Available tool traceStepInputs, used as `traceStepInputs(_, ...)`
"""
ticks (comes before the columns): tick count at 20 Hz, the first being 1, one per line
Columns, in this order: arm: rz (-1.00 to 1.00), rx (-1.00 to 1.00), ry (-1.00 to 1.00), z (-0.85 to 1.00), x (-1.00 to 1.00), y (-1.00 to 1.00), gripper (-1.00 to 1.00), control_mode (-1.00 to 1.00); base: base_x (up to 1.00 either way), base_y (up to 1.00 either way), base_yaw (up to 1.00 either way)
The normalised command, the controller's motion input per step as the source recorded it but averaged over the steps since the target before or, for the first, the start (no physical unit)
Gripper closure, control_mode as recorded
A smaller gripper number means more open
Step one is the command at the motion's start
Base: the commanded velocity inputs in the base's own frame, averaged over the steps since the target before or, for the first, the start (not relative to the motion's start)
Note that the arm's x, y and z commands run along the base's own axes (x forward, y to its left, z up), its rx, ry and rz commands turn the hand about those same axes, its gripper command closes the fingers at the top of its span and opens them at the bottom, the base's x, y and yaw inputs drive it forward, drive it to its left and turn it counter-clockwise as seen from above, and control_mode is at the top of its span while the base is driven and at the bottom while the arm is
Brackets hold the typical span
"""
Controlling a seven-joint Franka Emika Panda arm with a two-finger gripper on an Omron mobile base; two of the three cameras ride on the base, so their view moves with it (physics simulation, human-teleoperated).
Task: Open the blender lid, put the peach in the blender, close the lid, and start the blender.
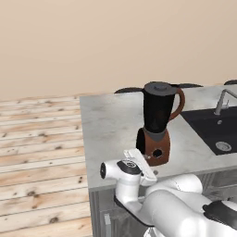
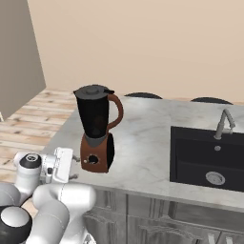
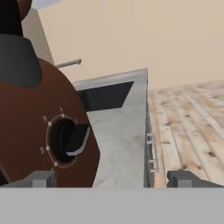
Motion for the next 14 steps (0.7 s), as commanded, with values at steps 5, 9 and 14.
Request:
traceStepInputs(5, 0.00, 0.00, -0.03, -0.03, -0.20, -0.57, -1.00, -1.00, 0.00, 0.00, 0.00)
traceStepInputs(9, 0.00, 0.00, 0.00, -0.23, -0.01, -0.38, -1.00, -1.00, 0.00, 0.00, 0.00)
traceStepInputs(14, 0.00, 0.00, 0.00, -0.33, 0.00, -0.33, -1.00, -1.00, 0.00, 0.00, 0.00)
